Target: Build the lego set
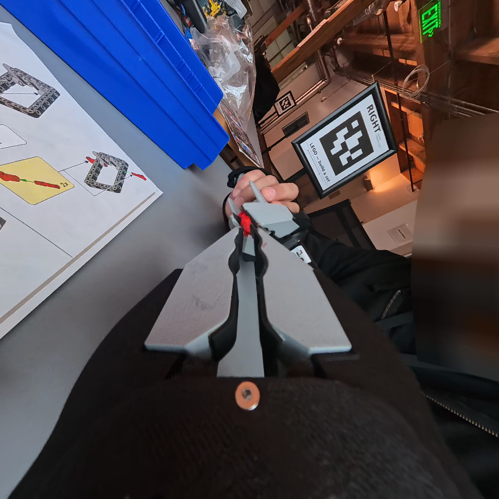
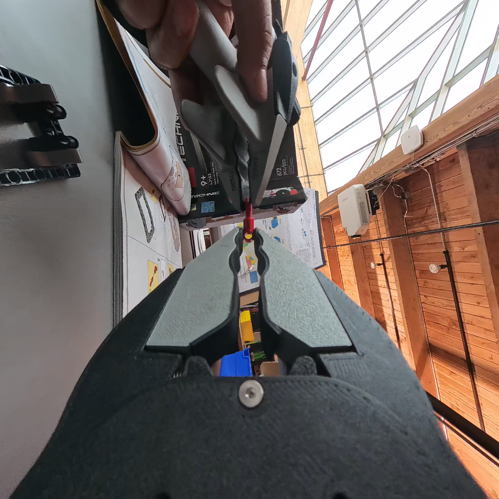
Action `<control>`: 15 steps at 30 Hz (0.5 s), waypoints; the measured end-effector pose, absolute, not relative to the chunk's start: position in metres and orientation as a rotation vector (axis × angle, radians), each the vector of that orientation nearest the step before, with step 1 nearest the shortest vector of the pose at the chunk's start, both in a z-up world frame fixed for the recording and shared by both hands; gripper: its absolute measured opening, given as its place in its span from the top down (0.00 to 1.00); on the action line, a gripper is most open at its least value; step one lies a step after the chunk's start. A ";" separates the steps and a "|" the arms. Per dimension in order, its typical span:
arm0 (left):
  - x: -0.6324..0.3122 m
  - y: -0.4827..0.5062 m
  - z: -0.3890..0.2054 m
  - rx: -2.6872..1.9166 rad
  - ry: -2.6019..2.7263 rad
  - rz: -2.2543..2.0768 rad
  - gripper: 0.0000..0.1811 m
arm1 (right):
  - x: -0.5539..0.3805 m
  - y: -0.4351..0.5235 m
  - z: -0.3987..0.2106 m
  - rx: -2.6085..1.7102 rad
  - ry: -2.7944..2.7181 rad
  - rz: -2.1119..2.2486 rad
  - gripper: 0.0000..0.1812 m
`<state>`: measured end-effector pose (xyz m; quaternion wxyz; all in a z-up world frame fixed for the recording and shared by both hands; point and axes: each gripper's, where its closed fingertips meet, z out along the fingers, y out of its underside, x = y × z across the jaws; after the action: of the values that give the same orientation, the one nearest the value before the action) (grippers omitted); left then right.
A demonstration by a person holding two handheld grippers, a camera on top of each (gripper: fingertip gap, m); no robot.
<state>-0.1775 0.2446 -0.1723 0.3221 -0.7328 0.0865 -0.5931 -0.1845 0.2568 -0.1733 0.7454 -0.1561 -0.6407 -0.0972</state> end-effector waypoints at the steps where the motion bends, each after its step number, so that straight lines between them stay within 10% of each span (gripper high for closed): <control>1: -0.178 0.245 -0.171 -1.919 0.218 -1.565 0.96 | -0.185 0.255 -0.174 -0.336 -1.407 -0.212 0.98; 15: -0.185 0.249 -0.172 -1.954 0.172 -1.491 0.92 | -0.183 0.258 -0.171 -0.343 -1.389 -0.233 0.98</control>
<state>-0.1855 0.2491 -0.1722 0.3321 -0.7480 0.0660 -0.5708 -0.1834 0.2582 -0.1713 0.7486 -0.1569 -0.6353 -0.1065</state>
